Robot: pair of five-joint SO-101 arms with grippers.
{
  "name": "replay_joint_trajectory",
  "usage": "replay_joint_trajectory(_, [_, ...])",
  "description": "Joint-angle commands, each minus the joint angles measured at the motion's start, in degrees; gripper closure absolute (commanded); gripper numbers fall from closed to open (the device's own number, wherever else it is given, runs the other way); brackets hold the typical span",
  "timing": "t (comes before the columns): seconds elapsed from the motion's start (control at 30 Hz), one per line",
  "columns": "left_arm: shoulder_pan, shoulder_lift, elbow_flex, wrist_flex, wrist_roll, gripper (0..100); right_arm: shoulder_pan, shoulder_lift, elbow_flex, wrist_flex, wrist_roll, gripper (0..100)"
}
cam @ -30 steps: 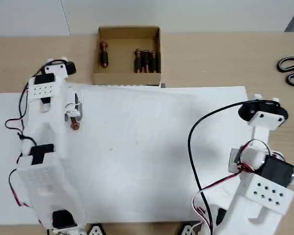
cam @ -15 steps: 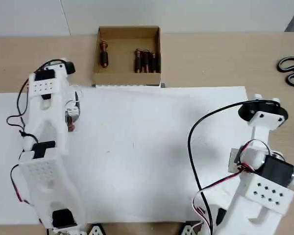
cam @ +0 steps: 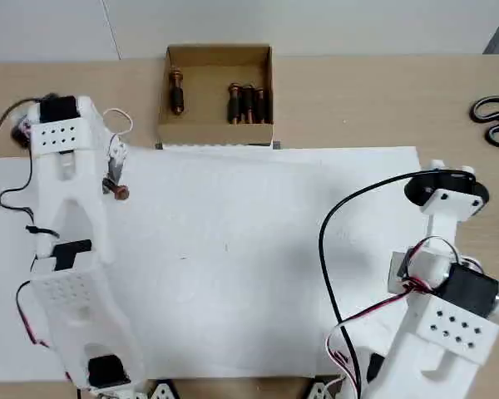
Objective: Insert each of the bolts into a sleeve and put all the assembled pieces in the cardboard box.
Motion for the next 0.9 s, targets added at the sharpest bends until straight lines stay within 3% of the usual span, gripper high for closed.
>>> replay_joint_trajectory(0.0, [0.6,-4.7,-0.4,1.4,24.6,100,0.1,-0.7,-0.4,-1.0,0.8,99.4])
replay_joint_trajectory(0.07, [0.6,-4.7,-0.4,1.4,28.0,100,0.0,-0.7,-0.4,-1.1,0.8,99.2])
replay_joint_trajectory(0.37, [1.6,-5.1,-0.7,1.4,27.6,98,0.0,-0.7,-0.4,-1.1,0.9,99.2])
replay_joint_trajectory(0.57, [1.8,-5.2,-0.7,1.4,22.5,75,0.0,-0.7,-0.4,-1.1,0.9,99.1])
replay_joint_trajectory(0.67, [1.8,-5.2,-0.4,1.5,22.1,69,0.0,-0.7,-0.4,-1.1,0.9,99.1])
replay_joint_trajectory(0.87, [1.8,-5.3,-0.7,1.6,5.0,69,0.0,-0.7,-0.4,-1.1,0.9,99.1])
